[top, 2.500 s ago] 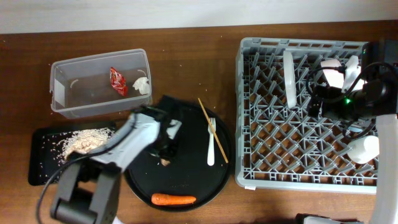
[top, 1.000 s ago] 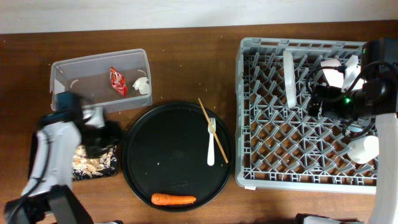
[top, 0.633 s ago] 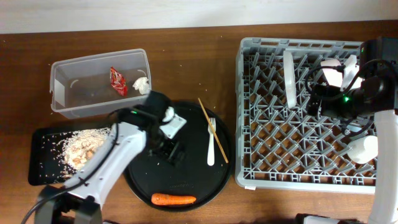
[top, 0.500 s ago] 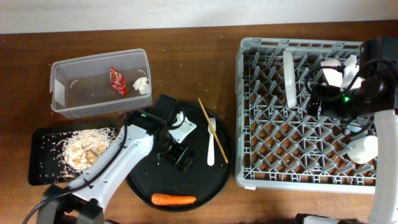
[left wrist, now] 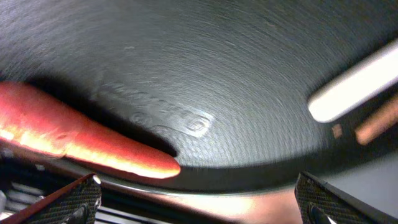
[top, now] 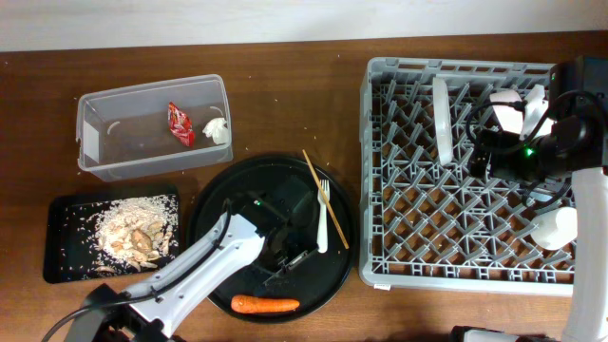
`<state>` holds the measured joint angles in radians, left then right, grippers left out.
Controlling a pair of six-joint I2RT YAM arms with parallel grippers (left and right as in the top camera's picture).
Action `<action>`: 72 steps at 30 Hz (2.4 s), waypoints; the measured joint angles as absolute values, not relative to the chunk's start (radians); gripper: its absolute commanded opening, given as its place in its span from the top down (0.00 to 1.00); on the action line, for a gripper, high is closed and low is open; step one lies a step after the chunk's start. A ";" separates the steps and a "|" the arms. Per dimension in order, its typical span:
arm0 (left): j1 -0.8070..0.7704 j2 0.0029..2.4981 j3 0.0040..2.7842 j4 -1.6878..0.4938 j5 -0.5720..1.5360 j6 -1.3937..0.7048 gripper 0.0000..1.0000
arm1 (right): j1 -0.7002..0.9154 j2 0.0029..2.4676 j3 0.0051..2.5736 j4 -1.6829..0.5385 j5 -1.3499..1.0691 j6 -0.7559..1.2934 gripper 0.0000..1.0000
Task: Sort waste into correct bins and load items into the dishwasher rack
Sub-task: 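Reach left gripper to the carrot on the round tray and grasp it, then carry the carrot left and drop it onto the small black tray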
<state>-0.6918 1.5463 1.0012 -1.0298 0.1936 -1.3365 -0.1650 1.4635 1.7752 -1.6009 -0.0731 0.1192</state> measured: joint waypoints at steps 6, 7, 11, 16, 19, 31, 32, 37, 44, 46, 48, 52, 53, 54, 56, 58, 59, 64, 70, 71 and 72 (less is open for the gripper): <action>-0.692 1.541 0.872 -1.003 0.202 -1.660 0.09 | -0.165 1.464 1.775 -1.601 -0.073 0.119 0.02; -0.692 1.541 0.847 -0.982 0.206 -1.704 0.11 | -0.165 1.464 1.775 -1.601 -0.073 0.120 0.02; -0.692 1.541 0.837 -0.980 0.218 -1.754 0.11 | -0.165 1.464 1.775 -1.601 -0.073 0.119 0.02; -0.692 1.541 0.815 -0.976 0.223 -1.787 0.11 | -0.165 1.464 1.775 -1.601 -0.073 0.119 0.02; -0.692 1.541 0.772 -0.949 0.205 -1.808 0.11 | -0.165 1.464 1.775 -1.601 -0.073 0.119 0.02; -0.693 1.535 0.752 -0.896 0.063 -1.832 0.41 | -0.165 1.464 1.775 -1.601 -0.074 0.119 0.02; -0.693 1.535 0.751 -0.894 0.038 -1.834 0.42 | -0.165 1.464 1.775 -1.601 -0.074 0.119 0.02; -0.693 1.535 0.749 -0.889 -0.064 -1.840 0.54 | -0.165 1.464 1.775 -1.601 -0.074 0.119 0.02; -0.693 1.535 0.749 -0.889 -0.124 -1.811 0.71 | -0.165 1.464 1.775 -1.601 -0.074 0.119 0.02; -0.693 1.535 0.749 -0.889 -0.125 -1.802 0.75 | -0.165 1.464 1.775 -1.601 -0.074 0.120 0.01; -0.693 1.535 0.749 -0.889 -0.125 -1.798 0.78 | -0.165 1.464 1.775 -1.601 -0.074 0.119 0.02; -0.693 1.535 0.749 -0.889 -0.133 -1.761 0.85 | -0.165 1.464 1.775 -1.601 -0.074 0.119 0.02; -0.693 1.535 0.750 -0.889 -0.139 -1.744 0.86 | -0.165 1.464 1.775 -1.601 -0.074 0.119 0.02; -0.693 1.535 0.750 -0.889 -0.153 -1.704 0.86 | -0.165 1.464 1.775 -1.601 -0.074 0.119 0.02; -0.693 1.535 0.767 -0.901 -0.180 -1.620 0.90 | -0.165 1.464 1.775 -1.600 -0.074 0.119 0.02; -0.688 1.535 0.807 -0.912 -0.197 -1.505 0.92 | -0.165 1.464 1.775 -1.601 -0.074 0.119 0.02; -0.683 1.535 0.844 -0.915 -0.201 -1.425 0.92 | -0.165 1.464 1.775 -1.601 -0.073 0.119 0.02; -0.577 1.496 0.980 -1.028 -0.205 -1.195 0.92 | -0.165 1.464 1.775 -1.601 -0.073 0.120 0.01; -0.271 1.395 1.011 -1.062 -0.209 -1.087 0.90 | -0.165 1.464 1.775 -1.601 -0.073 0.119 0.02; -0.194 1.378 1.011 -1.062 -0.210 -1.073 0.88 | -0.165 1.464 1.775 -1.601 -0.073 0.119 0.02; -0.134 1.367 1.011 -1.063 -0.214 -1.061 0.88 | -0.165 1.464 1.775 -1.601 -0.073 0.120 0.02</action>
